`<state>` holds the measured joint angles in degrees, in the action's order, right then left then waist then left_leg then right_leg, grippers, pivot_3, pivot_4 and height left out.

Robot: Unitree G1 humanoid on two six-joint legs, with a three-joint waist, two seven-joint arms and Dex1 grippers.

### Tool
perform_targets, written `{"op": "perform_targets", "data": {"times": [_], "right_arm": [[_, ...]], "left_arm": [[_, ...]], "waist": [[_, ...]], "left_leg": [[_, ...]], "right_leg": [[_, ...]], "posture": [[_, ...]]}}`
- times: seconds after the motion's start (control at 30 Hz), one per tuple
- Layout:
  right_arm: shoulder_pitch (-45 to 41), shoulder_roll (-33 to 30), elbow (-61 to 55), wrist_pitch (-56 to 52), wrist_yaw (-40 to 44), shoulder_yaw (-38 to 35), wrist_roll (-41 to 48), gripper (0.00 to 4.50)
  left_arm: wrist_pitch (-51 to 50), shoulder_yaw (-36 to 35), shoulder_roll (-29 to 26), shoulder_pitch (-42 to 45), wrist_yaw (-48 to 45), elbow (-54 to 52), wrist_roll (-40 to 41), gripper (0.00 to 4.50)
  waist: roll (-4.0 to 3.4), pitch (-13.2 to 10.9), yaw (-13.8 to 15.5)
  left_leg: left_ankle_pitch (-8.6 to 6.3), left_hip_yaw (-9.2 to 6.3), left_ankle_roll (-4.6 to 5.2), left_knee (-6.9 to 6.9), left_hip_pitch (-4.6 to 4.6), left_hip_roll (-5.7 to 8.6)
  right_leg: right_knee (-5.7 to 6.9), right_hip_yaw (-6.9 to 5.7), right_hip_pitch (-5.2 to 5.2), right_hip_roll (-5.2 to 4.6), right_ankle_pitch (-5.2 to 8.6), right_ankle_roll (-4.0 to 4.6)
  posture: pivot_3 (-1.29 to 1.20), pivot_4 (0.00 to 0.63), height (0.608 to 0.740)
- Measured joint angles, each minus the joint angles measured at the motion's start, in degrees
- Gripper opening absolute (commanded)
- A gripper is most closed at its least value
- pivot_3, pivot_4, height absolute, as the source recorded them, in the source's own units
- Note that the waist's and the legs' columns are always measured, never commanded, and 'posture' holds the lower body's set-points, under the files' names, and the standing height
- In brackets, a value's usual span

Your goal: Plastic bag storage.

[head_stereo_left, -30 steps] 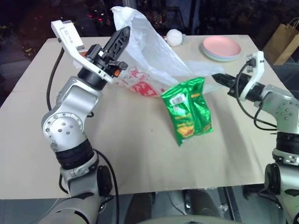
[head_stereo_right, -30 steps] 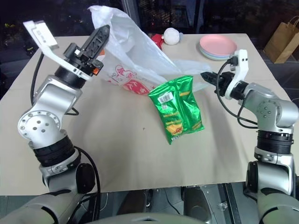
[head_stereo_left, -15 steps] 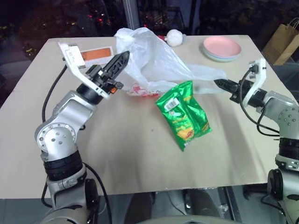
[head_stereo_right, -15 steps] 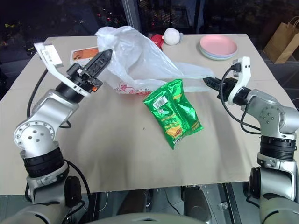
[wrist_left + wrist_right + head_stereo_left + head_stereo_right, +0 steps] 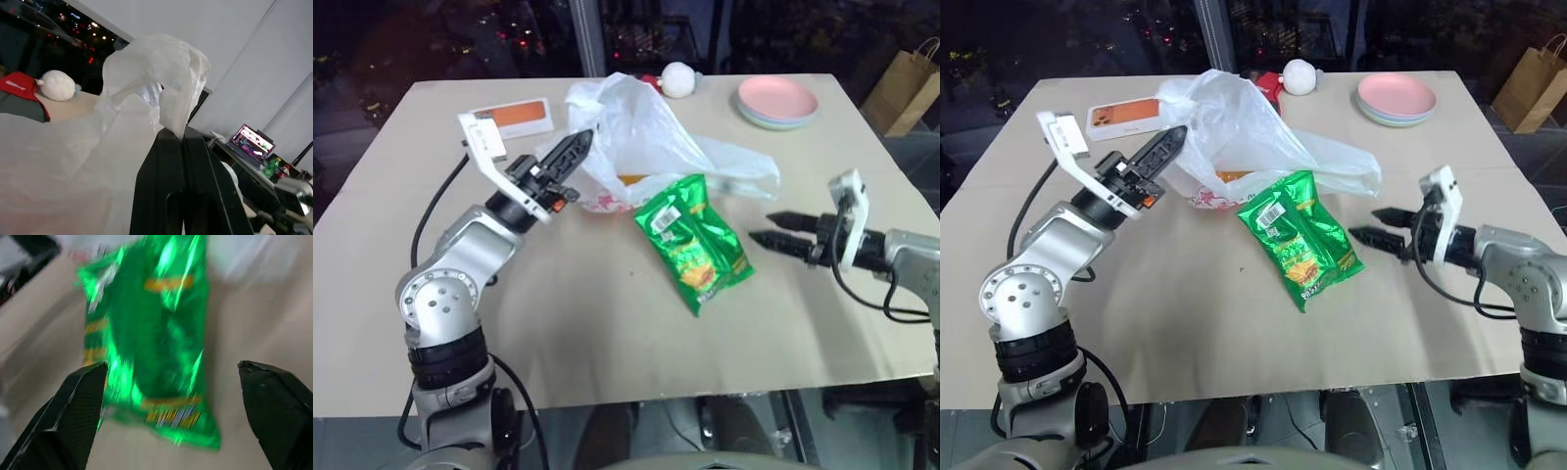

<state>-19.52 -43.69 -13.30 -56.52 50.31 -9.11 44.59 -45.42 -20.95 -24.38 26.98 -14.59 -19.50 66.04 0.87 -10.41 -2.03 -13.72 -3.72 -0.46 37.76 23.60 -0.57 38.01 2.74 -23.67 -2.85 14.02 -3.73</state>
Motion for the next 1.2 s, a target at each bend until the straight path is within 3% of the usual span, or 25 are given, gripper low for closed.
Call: {"op": "perform_targets", "data": {"times": [0.1,0.3,0.53,0.67,0.93,1.2], "right_arm": [[1.27,-0.03,-0.53,1.29,0.15,3.17,-2.13,4.43],[-0.36,6.66,0.23,6.54,-5.89,10.87,-10.13,4.43],[-2.51,12.67,5.18,9.45,-8.24,15.01,-14.98,4.43],[-2.76,13.62,5.78,9.88,-8.18,15.39,-15.58,3.41],[-2.59,13.18,5.3,9.16,-6.13,14.71,-14.27,0.02],[-2.13,6.69,-2.23,-3.41,-0.97,1.22,4.22,0.02]], "left_arm": [[0.0,0.45,-0.04,-0.24,0.06,-0.06,0.0,0.0],[0.0,1.37,-0.09,-0.43,0.01,-0.12,-0.04,0.0],[0.15,2.64,-0.03,-0.85,-0.16,-0.15,-0.62,0.0],[0.42,3.11,-0.05,-1.03,-0.33,-0.15,-0.75,0.0],[1.11,3.1,-0.08,-2.33,-0.48,-0.16,-0.88,0.0],[1.11,3.45,-0.44,-3.16,-1.49,-0.26,-1.01,0.0]], "waist": [[0.0,0.0,-0.09],[0.01,0.0,-0.1],[0.02,0.01,0.02],[0.02,0.01,0.01],[0.02,0.01,-0.01],[0.02,0.01,0.27]], "left_leg": [[0.0,0.01,0.0,0.02,-0.01,0.0],[0.0,0.0,-0.01,0.05,0.01,0.0],[0.01,-0.02,-0.01,0.06,0.03,0.01],[0.0,-0.03,-0.01,0.06,0.02,0.0],[0.0,-0.03,-0.01,0.06,0.02,0.0],[0.0,-0.07,0.0,0.06,0.07,0.02]], "right_leg": [[0.0,0.02,0.01,0.01,0.0,0.0],[-0.02,0.02,0.01,0.01,0.0,-0.01],[-0.03,0.0,0.01,0.0,-0.01,-0.01],[-0.03,-0.01,0.01,0.0,-0.01,0.0],[-0.02,-0.01,0.01,0.0,-0.01,0.0],[-0.05,-0.06,0.02,-0.03,0.0,0.0]], "posture": [[0.0,0.15,0.74],[0.0,0.15,0.74],[0.0,0.15,0.74],[0.0,0.15,0.74],[0.0,0.15,0.74],[0.0,0.15,0.74]]}}
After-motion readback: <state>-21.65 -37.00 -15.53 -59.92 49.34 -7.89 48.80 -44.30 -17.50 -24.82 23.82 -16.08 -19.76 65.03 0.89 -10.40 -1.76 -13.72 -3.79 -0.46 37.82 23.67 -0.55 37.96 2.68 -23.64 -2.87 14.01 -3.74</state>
